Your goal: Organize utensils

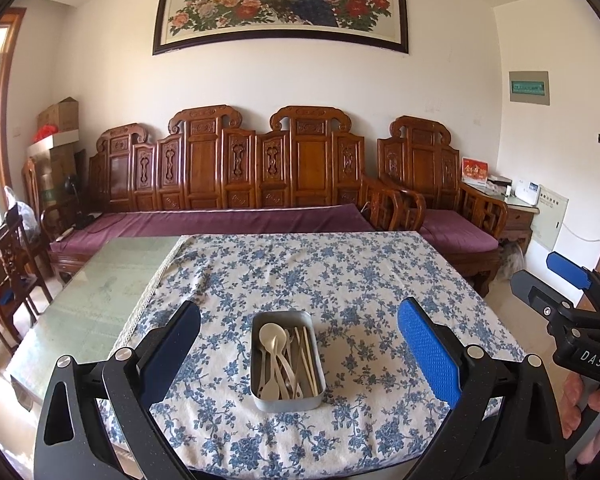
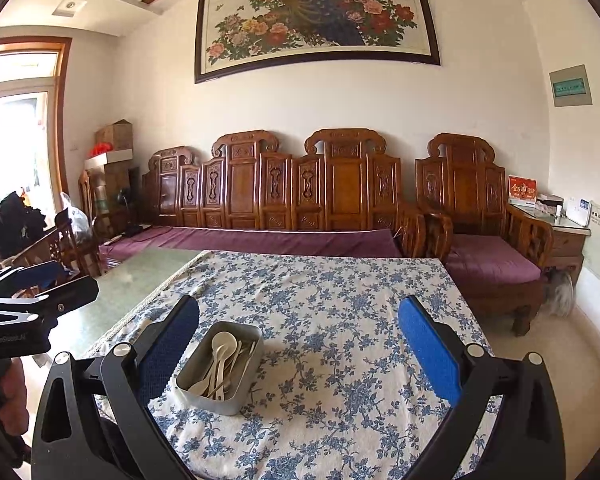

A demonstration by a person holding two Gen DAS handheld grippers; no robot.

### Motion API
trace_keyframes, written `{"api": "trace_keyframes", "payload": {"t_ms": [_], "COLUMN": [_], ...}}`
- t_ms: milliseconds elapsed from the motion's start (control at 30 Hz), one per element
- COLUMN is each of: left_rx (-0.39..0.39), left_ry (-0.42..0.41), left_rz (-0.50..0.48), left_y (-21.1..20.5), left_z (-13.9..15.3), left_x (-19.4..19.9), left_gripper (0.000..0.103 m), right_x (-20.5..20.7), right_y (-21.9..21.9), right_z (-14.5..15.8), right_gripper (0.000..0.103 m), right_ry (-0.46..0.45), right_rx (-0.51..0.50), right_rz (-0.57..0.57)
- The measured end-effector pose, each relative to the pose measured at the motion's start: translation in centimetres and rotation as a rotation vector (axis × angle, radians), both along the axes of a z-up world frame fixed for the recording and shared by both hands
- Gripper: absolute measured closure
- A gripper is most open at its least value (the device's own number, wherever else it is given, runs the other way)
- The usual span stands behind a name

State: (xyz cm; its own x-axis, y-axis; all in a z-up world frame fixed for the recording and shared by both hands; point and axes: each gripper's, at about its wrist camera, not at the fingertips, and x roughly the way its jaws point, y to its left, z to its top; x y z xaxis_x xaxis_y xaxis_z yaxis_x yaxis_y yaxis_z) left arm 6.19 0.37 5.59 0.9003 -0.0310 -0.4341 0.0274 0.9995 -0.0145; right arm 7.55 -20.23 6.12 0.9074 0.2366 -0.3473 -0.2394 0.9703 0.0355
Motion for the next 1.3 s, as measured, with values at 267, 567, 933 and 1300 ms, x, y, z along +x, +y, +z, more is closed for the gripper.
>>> {"api": "trace_keyframes", "payload": {"t_ms": [267,567,933,1300], "left_rx": [0.000,-0.002,-0.005,-0.006], "left_ry": [0.000,0.002,0.006,0.007], "left_rz": [0.002,0.002,0.002,0.002], "left_y": [-0.12,-0.05,-0.06,-0.12], "left_z": [-0.13,-0.50,-0.75,-0.86], "left_x": [0.04,-0.02,-0.04,-0.03], "left_gripper": [0.008,0.008,0.008,0.008], "right_x": [0.10,0.08,0.16,-0.01], "right_y": [-0.05,-0.05,-0.15,0.07], "right_z": [-0.09,-0.33,-0.36,-0.65], "right_gripper": [0.003,0.003,0.003,0.003], "right_ry": [0.005,0.008,0.008,0.009], "right_rx": [0.003,0.006,0.006,0.003], "right_rz": [-0.002,-0.002,-0.002,-0.004]}}
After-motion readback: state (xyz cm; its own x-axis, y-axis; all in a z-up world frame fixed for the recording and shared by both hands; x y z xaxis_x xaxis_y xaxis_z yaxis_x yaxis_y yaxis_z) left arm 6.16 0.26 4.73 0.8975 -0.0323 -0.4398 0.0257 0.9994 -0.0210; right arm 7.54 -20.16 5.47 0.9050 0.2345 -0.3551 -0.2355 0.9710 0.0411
